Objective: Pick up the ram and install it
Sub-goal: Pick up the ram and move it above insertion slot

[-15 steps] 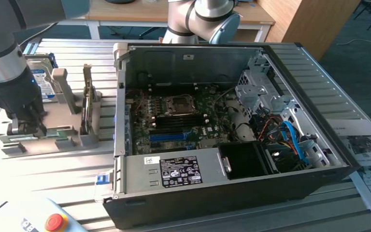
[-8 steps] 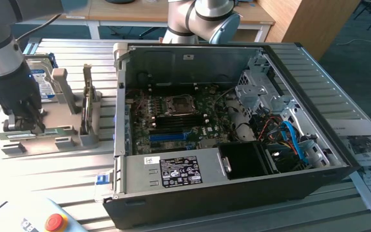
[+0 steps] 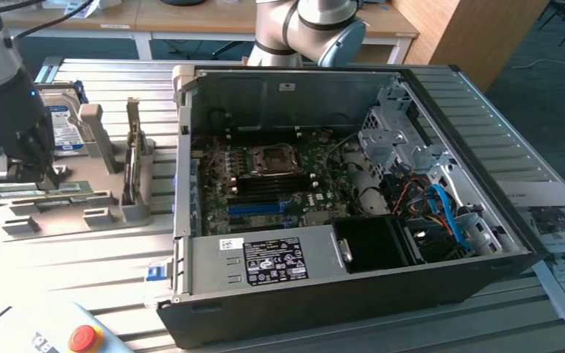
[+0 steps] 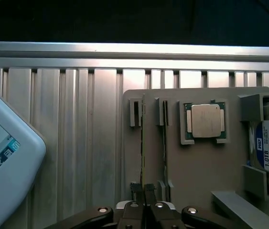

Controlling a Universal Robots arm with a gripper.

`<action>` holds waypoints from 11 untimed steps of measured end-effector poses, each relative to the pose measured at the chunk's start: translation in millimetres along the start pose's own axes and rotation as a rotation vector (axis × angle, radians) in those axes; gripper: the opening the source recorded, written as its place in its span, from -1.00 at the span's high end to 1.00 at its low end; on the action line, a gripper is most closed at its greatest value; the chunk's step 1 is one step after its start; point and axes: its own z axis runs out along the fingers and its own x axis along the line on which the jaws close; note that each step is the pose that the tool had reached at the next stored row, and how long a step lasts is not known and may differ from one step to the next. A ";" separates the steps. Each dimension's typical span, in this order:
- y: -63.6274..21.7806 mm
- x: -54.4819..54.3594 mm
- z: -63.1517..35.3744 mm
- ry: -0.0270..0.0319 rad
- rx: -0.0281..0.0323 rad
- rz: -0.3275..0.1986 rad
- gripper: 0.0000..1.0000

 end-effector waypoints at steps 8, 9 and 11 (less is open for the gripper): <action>0.4 -0.1 -10.4 -0.0001 0.0000 0.006 0.76; 0.4 -0.1 -11.8 -0.0001 -0.0001 0.007 0.76; 0.5 -0.1 -14.5 -0.0001 0.0000 0.008 0.76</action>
